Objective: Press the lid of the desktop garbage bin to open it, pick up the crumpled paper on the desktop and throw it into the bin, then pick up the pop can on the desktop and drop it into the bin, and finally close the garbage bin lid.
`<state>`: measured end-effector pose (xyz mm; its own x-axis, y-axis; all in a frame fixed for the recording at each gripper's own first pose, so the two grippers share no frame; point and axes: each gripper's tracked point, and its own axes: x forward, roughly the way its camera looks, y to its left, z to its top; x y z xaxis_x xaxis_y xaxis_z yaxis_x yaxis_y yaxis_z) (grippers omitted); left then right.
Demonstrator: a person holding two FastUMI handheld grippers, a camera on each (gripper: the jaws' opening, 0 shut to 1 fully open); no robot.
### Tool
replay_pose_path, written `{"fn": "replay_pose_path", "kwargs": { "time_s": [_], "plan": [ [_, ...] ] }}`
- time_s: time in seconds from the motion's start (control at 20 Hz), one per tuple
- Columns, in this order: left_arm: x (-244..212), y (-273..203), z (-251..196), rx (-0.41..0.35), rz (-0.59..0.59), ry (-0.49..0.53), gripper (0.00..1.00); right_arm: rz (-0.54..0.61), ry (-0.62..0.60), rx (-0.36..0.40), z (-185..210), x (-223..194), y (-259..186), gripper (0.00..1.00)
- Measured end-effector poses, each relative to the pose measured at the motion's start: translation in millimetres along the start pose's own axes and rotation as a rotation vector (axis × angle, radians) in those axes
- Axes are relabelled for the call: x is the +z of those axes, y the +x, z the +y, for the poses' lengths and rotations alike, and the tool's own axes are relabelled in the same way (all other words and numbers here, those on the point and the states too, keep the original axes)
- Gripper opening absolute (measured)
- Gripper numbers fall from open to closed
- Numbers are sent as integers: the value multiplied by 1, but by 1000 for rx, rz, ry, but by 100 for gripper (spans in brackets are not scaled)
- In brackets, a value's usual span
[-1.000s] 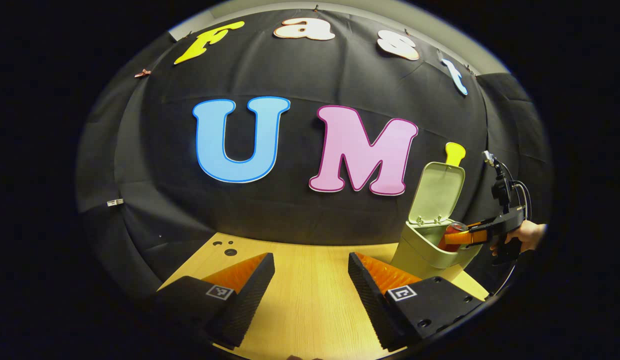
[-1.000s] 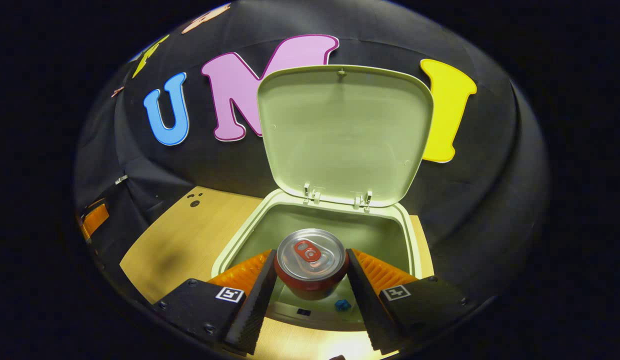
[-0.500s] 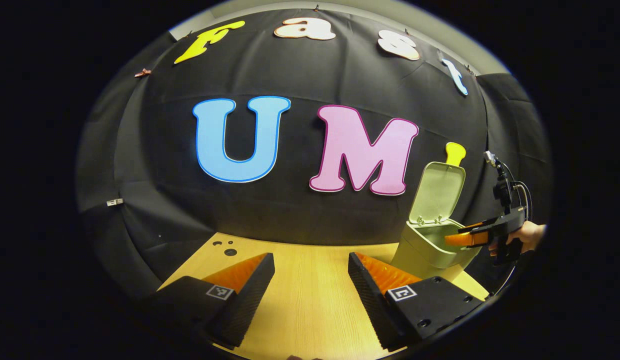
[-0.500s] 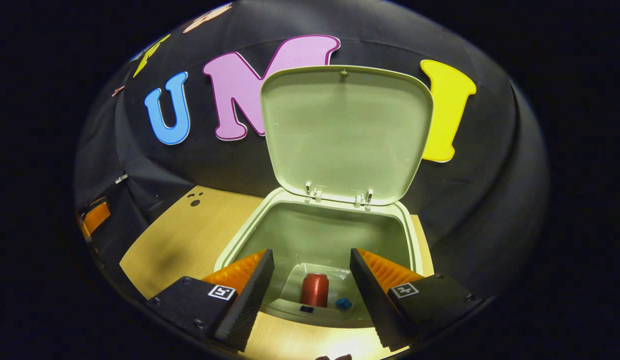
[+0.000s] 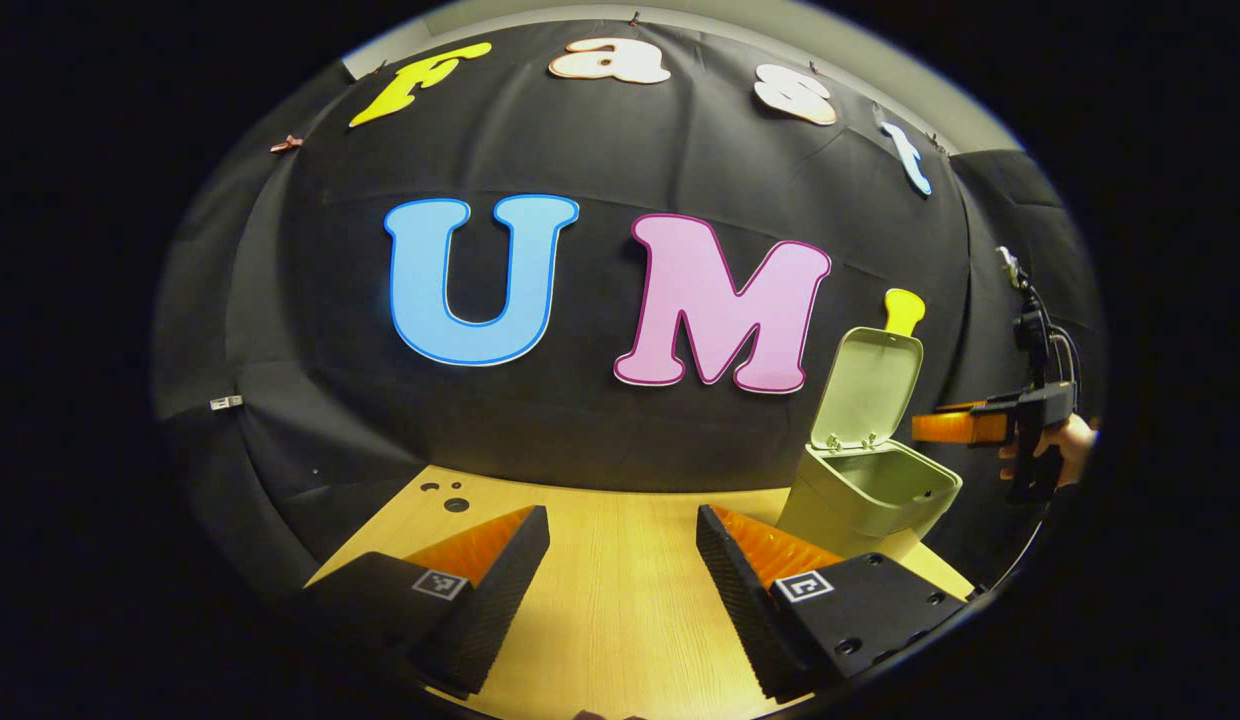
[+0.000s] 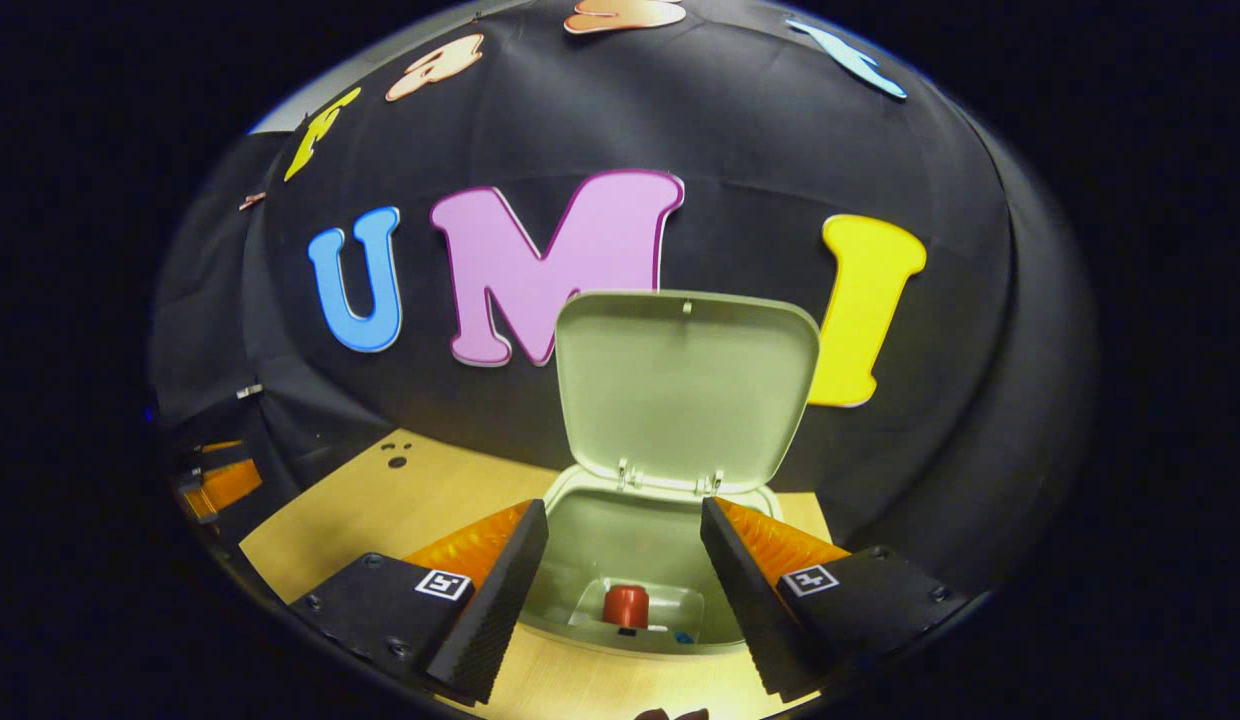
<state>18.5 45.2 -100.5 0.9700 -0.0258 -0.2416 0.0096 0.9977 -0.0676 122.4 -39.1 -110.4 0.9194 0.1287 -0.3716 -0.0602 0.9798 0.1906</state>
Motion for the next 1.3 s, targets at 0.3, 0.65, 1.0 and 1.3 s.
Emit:
{"fn": "replay_pose_path", "kwargs": {
  "time_s": [0.3,0.65,1.0,1.3],
  "plan": [
    [1,-2,-3,-10,-9,-1,96,-137,36,-37,-15,70,-2,96],
    [-2,-7,2,-1,-4,-7,96,-256,-86,-83,-23,127,26,96],
    [-4,-14,15,36,-4,-11,96,-269,-113,-94,-19,149,66,98],
    [-5,-21,24,63,-2,-14,96,-220,-93,-128,-33,138,93,98]
  ]
}}
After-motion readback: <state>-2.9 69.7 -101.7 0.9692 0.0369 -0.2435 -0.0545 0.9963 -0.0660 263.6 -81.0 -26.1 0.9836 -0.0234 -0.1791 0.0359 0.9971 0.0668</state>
